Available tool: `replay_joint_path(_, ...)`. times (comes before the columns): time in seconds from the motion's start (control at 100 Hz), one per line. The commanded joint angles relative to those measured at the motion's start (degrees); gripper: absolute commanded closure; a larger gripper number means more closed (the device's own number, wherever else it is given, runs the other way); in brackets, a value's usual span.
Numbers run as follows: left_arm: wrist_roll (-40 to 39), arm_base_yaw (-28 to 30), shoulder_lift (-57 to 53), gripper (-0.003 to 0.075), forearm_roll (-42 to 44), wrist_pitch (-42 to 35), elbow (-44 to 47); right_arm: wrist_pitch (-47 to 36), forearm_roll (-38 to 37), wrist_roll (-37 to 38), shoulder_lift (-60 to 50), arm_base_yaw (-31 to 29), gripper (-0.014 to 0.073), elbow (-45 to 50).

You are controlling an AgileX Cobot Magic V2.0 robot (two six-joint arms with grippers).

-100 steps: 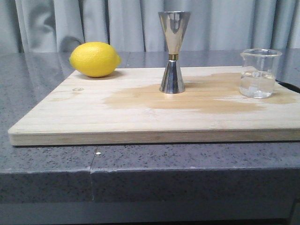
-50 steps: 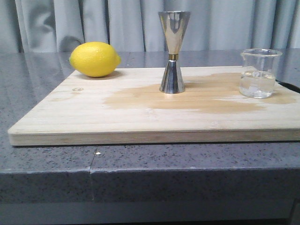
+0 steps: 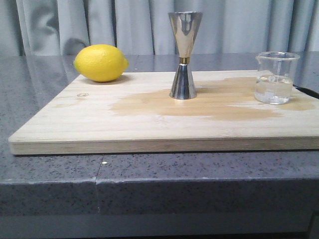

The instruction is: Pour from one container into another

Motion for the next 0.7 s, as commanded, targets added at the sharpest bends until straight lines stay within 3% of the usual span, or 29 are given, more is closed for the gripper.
replay_joint_path(0.0, 8.4, 0.1, 4.9, 0.0155, -11.1, 2.6, -4.6, -4.2, 0.0, -0.5, 1.1, -0.4, -0.0072, -2.0)
replay_joint_path(0.37, 56.6, 0.0, 20.8, 0.0155, -55.9, 5.3, -5.3, -4.2, 0.0, -0.5, 1.1, -0.4, -0.0072, -2.0)
replay_joint_path(0.69, 83.0, -7.6, 35.2, 0.0155, -76.0, 7.2, -5.3, -4.2, 0.0, -0.5, 1.1, -0.4, -0.0072, -2.0)
